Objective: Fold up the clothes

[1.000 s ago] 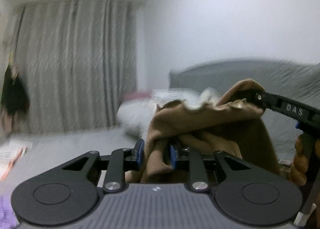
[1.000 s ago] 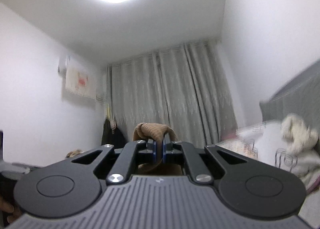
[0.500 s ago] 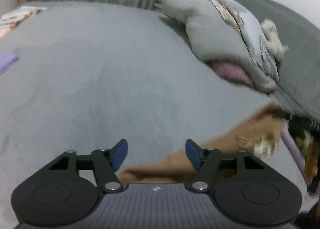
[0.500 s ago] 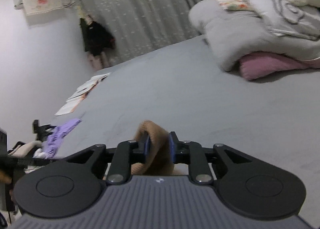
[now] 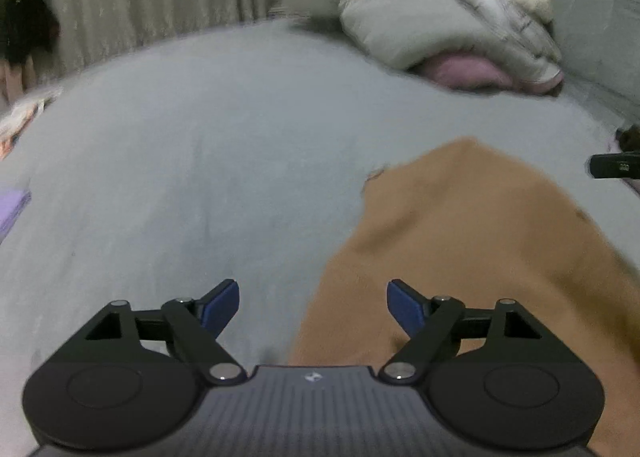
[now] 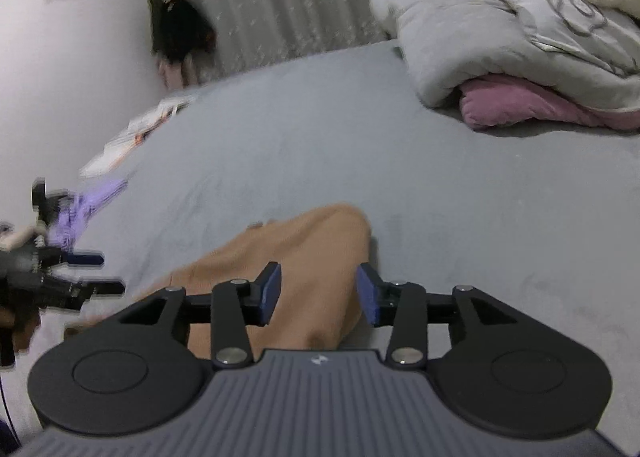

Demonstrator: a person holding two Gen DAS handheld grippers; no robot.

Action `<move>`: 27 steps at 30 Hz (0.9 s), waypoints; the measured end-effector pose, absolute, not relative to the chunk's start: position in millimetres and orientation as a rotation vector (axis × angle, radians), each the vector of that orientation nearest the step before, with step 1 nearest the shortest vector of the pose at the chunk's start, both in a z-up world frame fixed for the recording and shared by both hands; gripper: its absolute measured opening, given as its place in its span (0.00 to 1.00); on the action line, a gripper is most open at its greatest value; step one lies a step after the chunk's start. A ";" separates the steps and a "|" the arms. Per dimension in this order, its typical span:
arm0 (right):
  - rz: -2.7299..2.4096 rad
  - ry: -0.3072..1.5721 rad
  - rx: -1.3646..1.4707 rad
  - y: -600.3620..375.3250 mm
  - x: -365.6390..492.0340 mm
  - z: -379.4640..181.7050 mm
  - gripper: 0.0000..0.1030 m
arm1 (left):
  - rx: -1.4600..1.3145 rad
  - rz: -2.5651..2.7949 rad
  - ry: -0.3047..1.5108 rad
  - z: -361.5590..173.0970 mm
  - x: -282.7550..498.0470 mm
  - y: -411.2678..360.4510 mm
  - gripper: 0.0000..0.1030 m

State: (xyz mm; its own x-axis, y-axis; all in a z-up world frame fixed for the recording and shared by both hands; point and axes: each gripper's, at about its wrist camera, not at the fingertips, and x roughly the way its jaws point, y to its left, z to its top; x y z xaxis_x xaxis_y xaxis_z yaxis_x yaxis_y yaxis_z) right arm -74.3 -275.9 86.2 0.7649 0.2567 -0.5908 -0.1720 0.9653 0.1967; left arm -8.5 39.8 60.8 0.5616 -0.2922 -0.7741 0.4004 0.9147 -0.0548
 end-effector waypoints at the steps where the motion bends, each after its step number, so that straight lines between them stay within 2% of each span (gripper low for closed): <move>1: 0.261 0.659 0.100 -265.3 -78.6 86.6 0.52 | 0.115 -0.395 0.904 56.1 -6.9 43.5 0.79; 5: 0.372 0.646 -0.017 -222.5 -95.4 87.3 0.56 | 0.024 -0.388 0.955 44.2 -4.3 58.3 0.79; 11: 0.373 0.608 -0.114 -186.6 -99.9 89.4 0.56 | -0.142 -0.365 0.971 39.5 2.6 84.3 0.79; 18: 0.509 0.427 -0.667 -67.4 -121.8 74.8 0.57 | -0.327 -0.334 0.954 39.6 10.6 102.7 0.79; 21: 0.482 0.360 -1.056 -27.8 -112.0 46.3 0.57 | -0.337 -0.307 0.955 35.8 8.1 113.0 0.79; 25: 0.662 0.535 -1.220 12.4 -83.2 23.1 0.57 | -0.384 -0.292 0.957 33.4 7.2 129.7 0.79; 27: 0.684 0.578 -1.248 19.3 -78.1 15.5 0.49 | -0.412 -0.261 0.955 32.9 5.3 139.1 0.79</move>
State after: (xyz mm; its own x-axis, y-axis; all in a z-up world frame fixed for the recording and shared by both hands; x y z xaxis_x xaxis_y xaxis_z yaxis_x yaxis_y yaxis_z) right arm -78.1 19.3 15.5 0.6719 0.1495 -0.7254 -0.7402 0.1715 -0.6502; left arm 5.3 139.1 32.9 0.5551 -0.3921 -0.7336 0.0351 0.8922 -0.4504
